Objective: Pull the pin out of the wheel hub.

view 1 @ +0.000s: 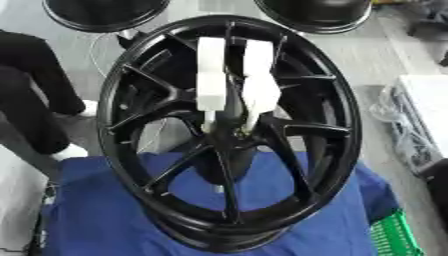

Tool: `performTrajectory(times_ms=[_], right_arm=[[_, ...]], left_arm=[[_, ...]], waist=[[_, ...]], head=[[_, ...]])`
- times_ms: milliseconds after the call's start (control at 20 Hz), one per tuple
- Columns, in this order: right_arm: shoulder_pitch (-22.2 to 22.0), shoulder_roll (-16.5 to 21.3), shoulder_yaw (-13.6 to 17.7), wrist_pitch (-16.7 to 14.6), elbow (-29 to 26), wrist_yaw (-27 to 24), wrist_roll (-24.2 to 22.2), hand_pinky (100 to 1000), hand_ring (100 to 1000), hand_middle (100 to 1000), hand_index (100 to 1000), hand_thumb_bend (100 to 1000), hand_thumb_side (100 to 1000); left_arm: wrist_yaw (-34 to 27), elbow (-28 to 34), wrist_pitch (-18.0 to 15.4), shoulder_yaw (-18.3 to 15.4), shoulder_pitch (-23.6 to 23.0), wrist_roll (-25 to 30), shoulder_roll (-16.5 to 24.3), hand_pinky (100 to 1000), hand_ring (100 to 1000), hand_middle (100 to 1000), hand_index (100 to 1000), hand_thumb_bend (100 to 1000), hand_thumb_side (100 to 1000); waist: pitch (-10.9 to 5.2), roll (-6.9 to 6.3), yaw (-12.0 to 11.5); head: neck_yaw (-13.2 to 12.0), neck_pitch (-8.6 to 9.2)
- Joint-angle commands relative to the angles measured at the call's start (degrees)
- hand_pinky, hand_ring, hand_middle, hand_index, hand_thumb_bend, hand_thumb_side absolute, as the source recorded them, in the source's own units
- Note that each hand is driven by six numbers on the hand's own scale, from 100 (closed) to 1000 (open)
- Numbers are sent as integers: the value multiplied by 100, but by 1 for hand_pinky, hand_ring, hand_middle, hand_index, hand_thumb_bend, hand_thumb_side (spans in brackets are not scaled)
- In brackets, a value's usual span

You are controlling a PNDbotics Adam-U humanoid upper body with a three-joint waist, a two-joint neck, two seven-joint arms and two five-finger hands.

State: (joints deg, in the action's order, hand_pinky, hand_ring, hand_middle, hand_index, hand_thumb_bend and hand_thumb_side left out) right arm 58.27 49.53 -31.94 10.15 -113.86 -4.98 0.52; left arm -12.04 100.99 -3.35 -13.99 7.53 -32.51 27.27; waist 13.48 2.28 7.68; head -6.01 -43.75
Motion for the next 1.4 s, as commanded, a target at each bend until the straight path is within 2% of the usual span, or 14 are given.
performTrajectory(times_ms=[50, 150, 200, 250, 400, 500, 650, 800, 900, 1050, 1400], right_arm=[[214, -55, -112, 282, -73, -52, -305, 704, 677, 788, 939, 535, 492], [373, -222, -33, 626, -73, -2, -839, 694, 663, 784, 930, 546, 490], [459, -321, 37, 796, -73, 67, -1089, 667, 627, 746, 897, 570, 457], [549, -418, 79, 959, -73, 163, -1253, 661, 624, 742, 894, 583, 473], [808, -725, -16, 1412, -73, 408, -1477, 663, 631, 731, 884, 591, 475], [914, -877, -137, 1606, -73, 484, -1586, 662, 633, 735, 856, 591, 466], [1019, -1038, -260, 1824, -73, 629, -1754, 584, 575, 703, 861, 632, 461], [1013, -1114, -277, 1885, -73, 856, -1936, 614, 606, 711, 872, 628, 442], [926, -1156, -261, 1930, -73, 896, -2027, 592, 587, 687, 871, 616, 419], [775, -1254, -253, 1960, -73, 878, -2103, 605, 598, 695, 871, 613, 406], [623, -1393, -457, 1983, -73, 1041, -2505, 640, 657, 714, 838, 586, 359]], left_arm=[[-39, 63, -8, -68, 24, -19, 160, 902, 874, 949, 937, 406, 782], [-65, 65, -10, -63, 20, -1, 152, 902, 873, 949, 937, 404, 782], [-67, 60, -10, -70, 10, 0, 150, 902, 873, 948, 936, 404, 782], [-63, 56, -11, -80, -1, -4, 146, 902, 873, 948, 935, 404, 783], [-52, 37, -12, -111, -24, -29, 111, 902, 873, 948, 934, 405, 782], [-51, 32, -13, -100, -11, -24, 100, 902, 873, 948, 933, 405, 782], [-37, 31, -9, -66, 3, 40, 101, 901, 871, 916, 920, 406, 783], [-44, 29, -4, -59, 11, 65, 106, 902, 871, 909, 914, 409, 781], [-50, 24, 0, -59, 17, 71, 94, 902, 870, 907, 912, 409, 783], [-67, 7, -2, -63, 27, 71, 60, 902, 870, 905, 909, 408, 784], [-76, -2, -9, -68, 43, 61, 72, 903, 869, 901, 896, 409, 782]], waist=[[-107, -22, 24], [-112, -33, 49], [-116, -39, 67], [-119, -47, 84], [-130, -67, 117], [-142, -71, 130], [-162, -77, 116], [-162, -85, 97], [-153, -86, 84], [-138, -83, 65], [-140, -78, 41]], head=[[-73, -37], [-93, -37], [-79, -37], [-62, -37], [-38, -37], [-7, -37], [-5, -37], [0, -37], [10, -37], [5, -37], [42, -37]])
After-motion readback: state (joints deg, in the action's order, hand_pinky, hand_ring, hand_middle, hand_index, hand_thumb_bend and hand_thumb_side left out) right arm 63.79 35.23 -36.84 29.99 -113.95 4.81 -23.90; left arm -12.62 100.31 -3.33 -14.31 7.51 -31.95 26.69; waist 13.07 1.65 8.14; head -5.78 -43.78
